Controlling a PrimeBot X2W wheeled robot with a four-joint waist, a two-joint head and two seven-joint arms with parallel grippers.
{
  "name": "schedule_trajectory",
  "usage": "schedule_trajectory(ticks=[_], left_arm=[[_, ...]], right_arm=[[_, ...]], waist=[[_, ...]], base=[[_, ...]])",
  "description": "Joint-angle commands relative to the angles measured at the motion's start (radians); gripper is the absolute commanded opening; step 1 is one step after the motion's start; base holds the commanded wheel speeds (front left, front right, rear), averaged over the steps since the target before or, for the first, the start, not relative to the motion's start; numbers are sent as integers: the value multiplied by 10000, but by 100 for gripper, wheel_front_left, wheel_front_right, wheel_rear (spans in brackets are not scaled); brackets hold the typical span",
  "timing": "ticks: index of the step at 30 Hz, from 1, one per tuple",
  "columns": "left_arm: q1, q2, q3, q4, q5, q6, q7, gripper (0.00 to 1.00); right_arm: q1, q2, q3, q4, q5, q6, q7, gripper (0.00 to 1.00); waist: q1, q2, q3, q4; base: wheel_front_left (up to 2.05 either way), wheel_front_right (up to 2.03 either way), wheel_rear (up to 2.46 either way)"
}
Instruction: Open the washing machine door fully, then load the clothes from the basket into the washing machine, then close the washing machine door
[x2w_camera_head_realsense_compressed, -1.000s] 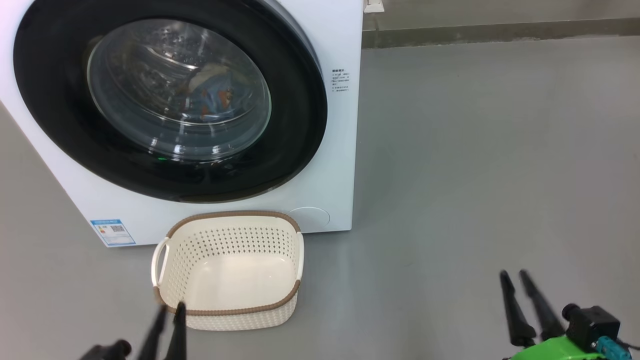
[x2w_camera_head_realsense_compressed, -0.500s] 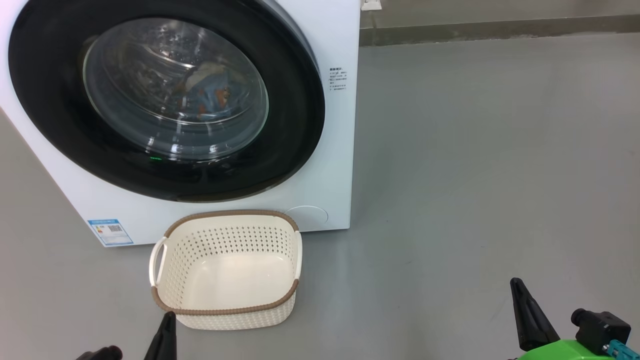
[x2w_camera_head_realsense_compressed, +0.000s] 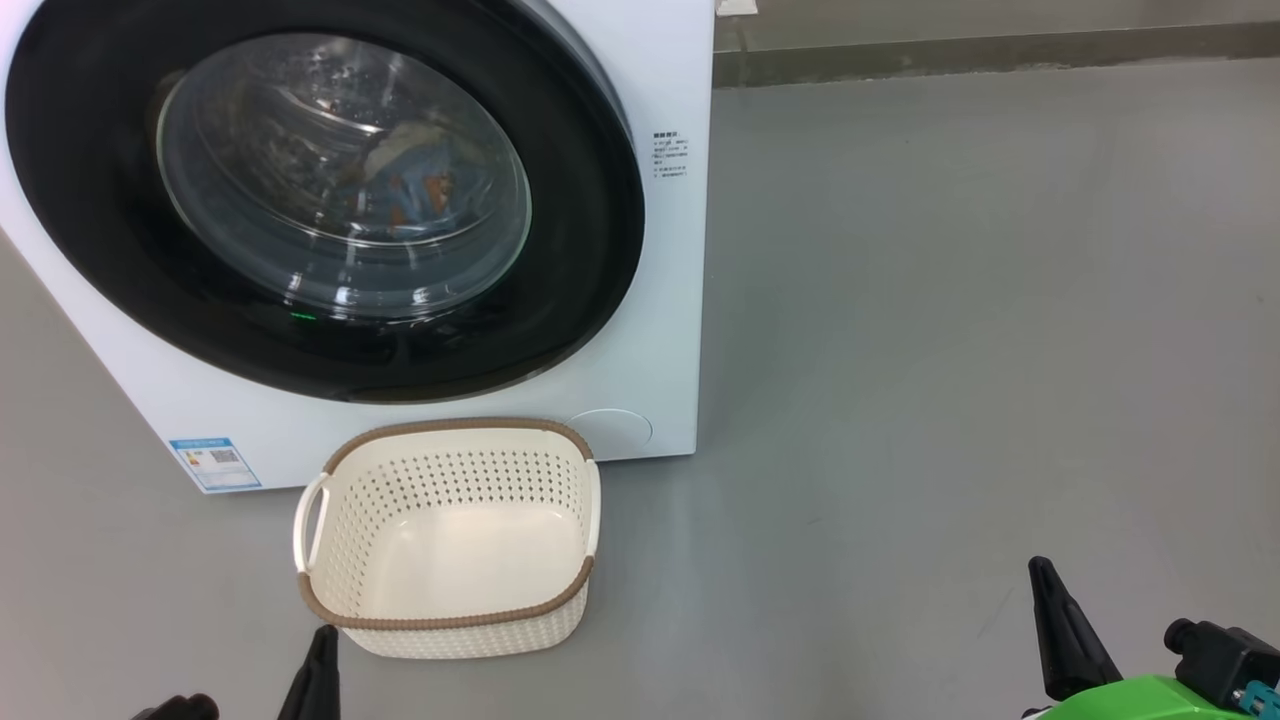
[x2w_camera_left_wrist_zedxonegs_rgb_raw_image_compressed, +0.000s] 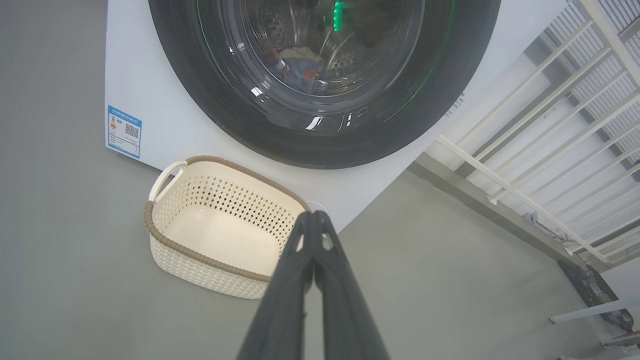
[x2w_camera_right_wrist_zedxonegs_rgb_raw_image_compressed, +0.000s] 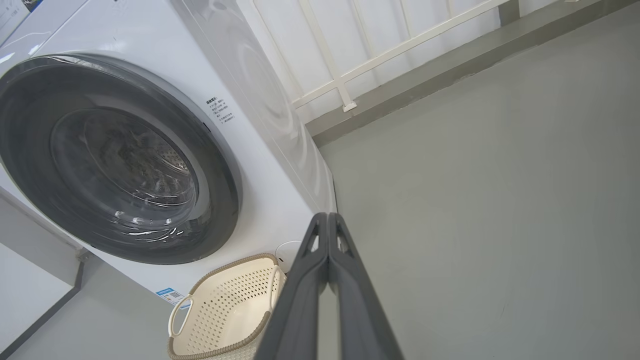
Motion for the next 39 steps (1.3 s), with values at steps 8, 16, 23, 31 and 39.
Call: schedule_trajectory(ticks=[8, 16, 23, 31, 39], left_arm=[[-544, 55, 315, -214, -845, -10, 246, 0], [-628, 33, 462, -213, -1584, -12, 478, 0], [-713, 9, 611, -212, -2325, -14, 712, 0], [-797, -14, 761, -211, -3065, -16, 947, 0], [-881, -39, 912, -210, -3801, -18, 1182, 0]], right_arm=[[-453, -80, 16, -225, 1048, -18, 241, 0], [-524, -84, 8, -211, 1954, -22, 477, 0], [-596, -89, 0, -196, 2863, -26, 714, 0], [-668, -93, -9, -182, 3773, -30, 951, 0], [-739, -98, -17, -168, 4679, -34, 1186, 0]], waist=[[-1, -1, 30, -37], [-1, -1, 61, -74], [-1, -1, 91, -110], [-1, -1, 122, -147], [-1, -1, 152, -184]], base=[[0, 0, 0], [0, 0, 0], [0, 0, 0], [0, 0, 0], [0, 0, 0]])
